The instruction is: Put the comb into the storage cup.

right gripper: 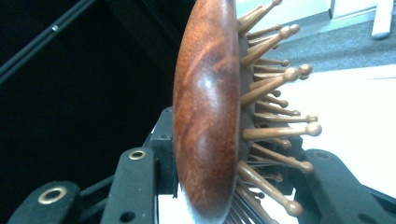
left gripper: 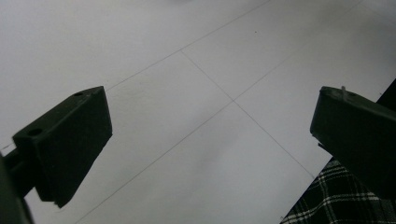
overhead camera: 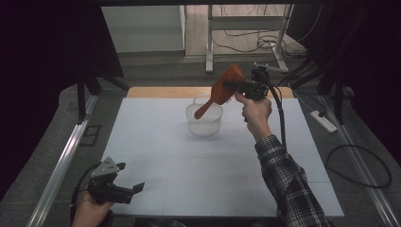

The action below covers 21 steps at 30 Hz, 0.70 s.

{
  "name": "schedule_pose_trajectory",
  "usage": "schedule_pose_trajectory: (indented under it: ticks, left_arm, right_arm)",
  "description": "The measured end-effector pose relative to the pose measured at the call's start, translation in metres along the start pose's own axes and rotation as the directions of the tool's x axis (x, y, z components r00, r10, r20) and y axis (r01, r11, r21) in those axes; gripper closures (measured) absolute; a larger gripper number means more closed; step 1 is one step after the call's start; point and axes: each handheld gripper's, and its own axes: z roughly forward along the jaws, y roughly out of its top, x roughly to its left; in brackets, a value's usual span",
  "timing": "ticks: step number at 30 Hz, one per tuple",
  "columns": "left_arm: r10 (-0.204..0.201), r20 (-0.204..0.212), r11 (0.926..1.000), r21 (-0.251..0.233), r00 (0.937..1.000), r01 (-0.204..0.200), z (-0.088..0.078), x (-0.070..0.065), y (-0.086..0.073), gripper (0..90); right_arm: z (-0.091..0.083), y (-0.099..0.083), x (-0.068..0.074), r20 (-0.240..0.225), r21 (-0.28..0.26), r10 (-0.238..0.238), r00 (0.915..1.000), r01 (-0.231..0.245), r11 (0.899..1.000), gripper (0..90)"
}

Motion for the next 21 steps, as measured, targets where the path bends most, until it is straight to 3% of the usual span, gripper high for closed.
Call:
schedule_pose_trajectory:
  ticks: [21]
  left_arm:
    - [0.000, 0.003, 1.0000, 0.004, 1.0000, 0.000, 0.000, 0.000, 0.000, 0.0]
  right_arm:
    - [0.031, -0.028, -0.020, 0.033, 0.065, 0.030, 0.9990, -0.032, 0.997, 56.1]
